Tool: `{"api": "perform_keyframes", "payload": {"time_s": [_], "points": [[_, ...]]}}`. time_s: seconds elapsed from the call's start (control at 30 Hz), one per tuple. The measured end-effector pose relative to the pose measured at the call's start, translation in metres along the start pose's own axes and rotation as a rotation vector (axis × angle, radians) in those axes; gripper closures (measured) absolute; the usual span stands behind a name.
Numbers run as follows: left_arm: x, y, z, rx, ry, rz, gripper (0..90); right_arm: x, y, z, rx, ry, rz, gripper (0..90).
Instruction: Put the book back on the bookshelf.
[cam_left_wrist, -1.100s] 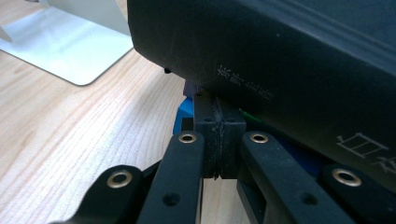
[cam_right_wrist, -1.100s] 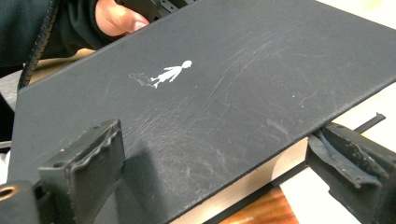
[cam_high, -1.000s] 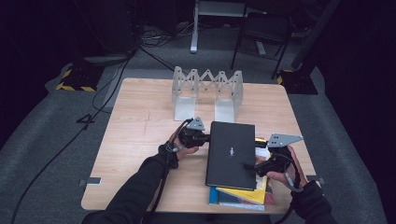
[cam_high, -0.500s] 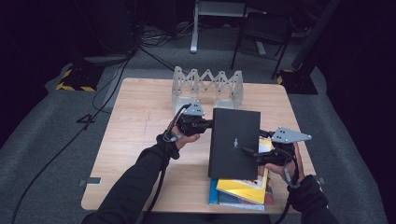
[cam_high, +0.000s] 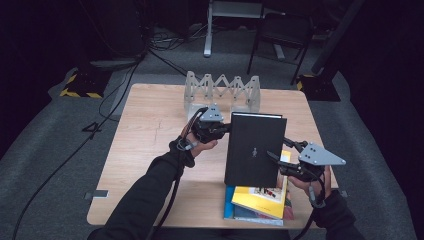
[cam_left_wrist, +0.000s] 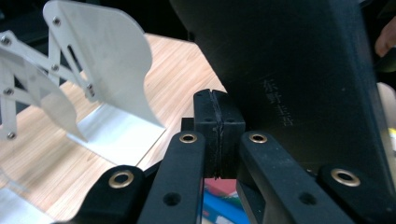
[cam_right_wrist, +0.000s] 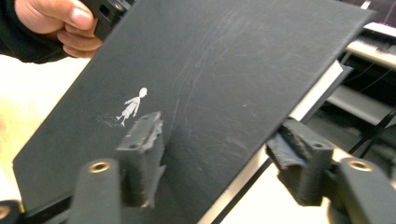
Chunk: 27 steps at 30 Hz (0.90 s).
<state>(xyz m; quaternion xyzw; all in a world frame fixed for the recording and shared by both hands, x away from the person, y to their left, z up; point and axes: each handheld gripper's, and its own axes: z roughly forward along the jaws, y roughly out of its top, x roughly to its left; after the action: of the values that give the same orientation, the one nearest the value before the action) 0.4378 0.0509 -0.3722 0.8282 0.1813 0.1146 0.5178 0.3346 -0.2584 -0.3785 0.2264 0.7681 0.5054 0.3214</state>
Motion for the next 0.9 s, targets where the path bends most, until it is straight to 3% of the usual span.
{"api": "perform_keyframes", "payload": {"time_s": [0.2, 0.37, 0.43, 0.53, 0.57, 0.7, 0.8, 0.9], "points": [[-0.014, 0.01, -0.002, 0.027, 0.056, 0.025, 90.0, 0.002, 0.002, -0.009, -0.005, -0.014, -0.022, 41.5], [-0.02, 0.021, 0.0, 0.034, 0.059, 0.052, 90.0, -0.002, 0.003, -0.013, -0.021, -0.05, -0.012, 45.3], [-0.025, 0.031, 0.003, 0.019, 0.06, 0.065, 90.0, -0.008, 0.003, -0.017, -0.036, -0.09, 0.0, 48.5], [-0.029, 0.036, 0.003, -0.016, 0.032, 0.061, 90.0, -0.009, 0.001, -0.022, -0.052, -0.087, 0.002, 50.3], [-0.029, 0.035, 0.002, -0.018, 0.042, 0.06, 89.5, -0.008, 0.0, -0.023, -0.053, -0.087, 0.001, 51.4], [-0.029, 0.03, -0.001, -0.044, 0.065, 0.035, 79.2, -0.007, -0.005, -0.027, -0.059, -0.079, 0.001, 53.7], [-0.03, 0.026, -0.005, -0.067, 0.052, 0.016, 74.6, -0.006, -0.006, -0.028, -0.069, -0.077, 0.003, 54.1], [-0.033, 0.019, -0.008, -0.052, 0.055, 0.034, 65.6, -0.005, -0.009, -0.031, -0.078, -0.074, 0.004, 55.3]]}}
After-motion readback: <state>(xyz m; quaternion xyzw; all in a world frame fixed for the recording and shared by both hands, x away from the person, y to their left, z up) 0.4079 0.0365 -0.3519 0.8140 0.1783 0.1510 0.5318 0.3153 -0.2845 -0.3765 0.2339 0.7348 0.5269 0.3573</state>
